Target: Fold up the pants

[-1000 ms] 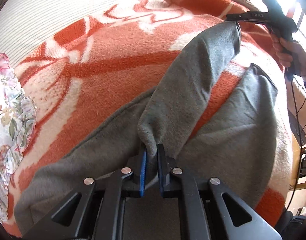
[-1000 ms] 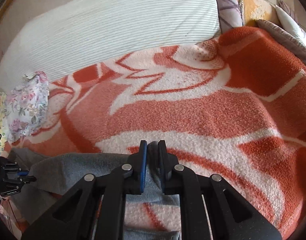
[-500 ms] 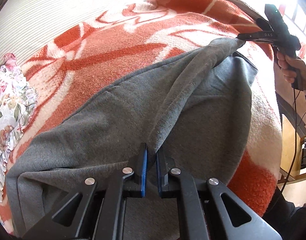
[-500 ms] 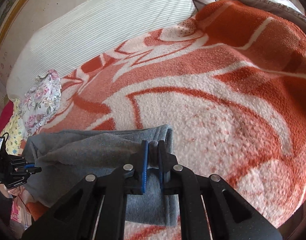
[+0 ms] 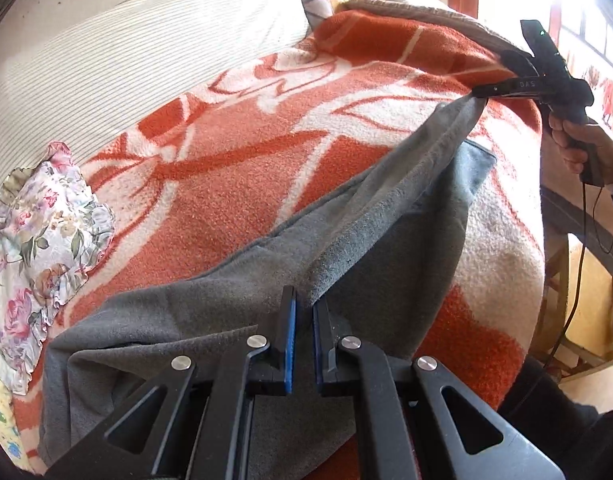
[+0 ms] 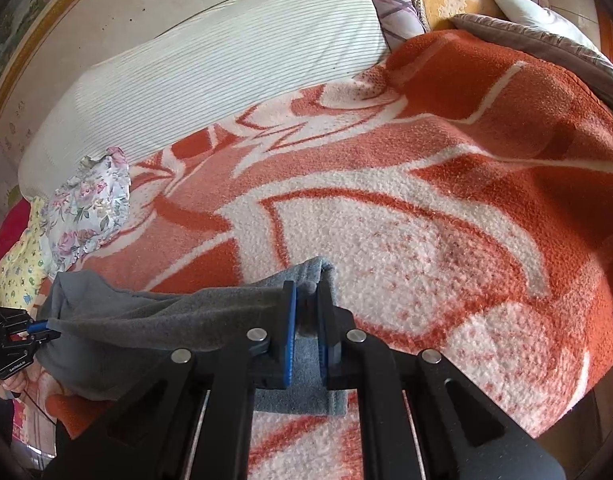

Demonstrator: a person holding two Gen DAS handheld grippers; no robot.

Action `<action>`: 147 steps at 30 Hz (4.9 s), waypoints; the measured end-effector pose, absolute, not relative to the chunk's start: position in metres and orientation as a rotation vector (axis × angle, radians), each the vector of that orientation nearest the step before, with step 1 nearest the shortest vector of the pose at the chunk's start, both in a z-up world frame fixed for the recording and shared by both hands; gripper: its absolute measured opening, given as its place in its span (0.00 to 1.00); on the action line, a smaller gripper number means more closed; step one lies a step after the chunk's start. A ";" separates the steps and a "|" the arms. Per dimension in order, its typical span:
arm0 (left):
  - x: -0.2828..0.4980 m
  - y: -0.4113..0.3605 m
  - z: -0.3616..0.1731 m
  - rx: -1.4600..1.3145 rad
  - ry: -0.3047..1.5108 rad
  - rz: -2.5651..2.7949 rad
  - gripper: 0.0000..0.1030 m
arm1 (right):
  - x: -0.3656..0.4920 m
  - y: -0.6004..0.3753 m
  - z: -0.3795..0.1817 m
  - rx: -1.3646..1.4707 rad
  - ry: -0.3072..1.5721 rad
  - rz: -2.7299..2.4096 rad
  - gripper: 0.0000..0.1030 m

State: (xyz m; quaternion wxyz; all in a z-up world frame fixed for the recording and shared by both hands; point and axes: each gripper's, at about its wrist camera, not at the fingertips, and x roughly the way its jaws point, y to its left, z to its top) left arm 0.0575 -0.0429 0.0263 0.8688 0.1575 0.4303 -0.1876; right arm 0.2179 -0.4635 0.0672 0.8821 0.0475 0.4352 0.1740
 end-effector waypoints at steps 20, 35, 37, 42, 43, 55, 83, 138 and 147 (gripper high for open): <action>0.047 -0.050 -0.005 0.324 0.961 -0.404 0.05 | 0.224 -0.456 0.047 0.082 0.977 0.356 0.10; 0.037 -0.031 -0.035 0.152 1.089 -0.449 0.46 | 0.198 -0.468 0.026 0.150 1.088 0.276 0.58; 0.031 -0.020 -0.024 0.130 1.055 -0.425 0.48 | 0.191 -0.458 0.042 0.134 1.051 0.295 0.59; 0.019 0.029 -0.007 0.033 1.013 -0.316 0.48 | 0.176 -0.413 0.068 0.135 0.991 0.405 0.65; 0.019 0.039 -0.006 0.010 1.010 -0.296 0.48 | 0.175 -0.401 0.068 0.144 0.994 0.440 0.65; -0.027 0.181 -0.010 -0.240 0.998 0.010 0.48 | 0.135 -0.221 0.048 0.030 1.055 0.802 0.65; -0.070 0.339 -0.054 -0.571 0.969 0.325 0.52 | 0.070 -0.001 -0.031 -0.473 1.053 0.903 0.33; -0.144 0.340 0.021 -0.348 0.798 0.414 0.55 | 0.028 -0.084 -0.022 -0.222 1.197 1.054 0.54; -0.124 0.290 0.012 -0.437 0.841 0.267 0.60 | 0.085 -0.073 0.003 -0.095 1.135 0.984 0.54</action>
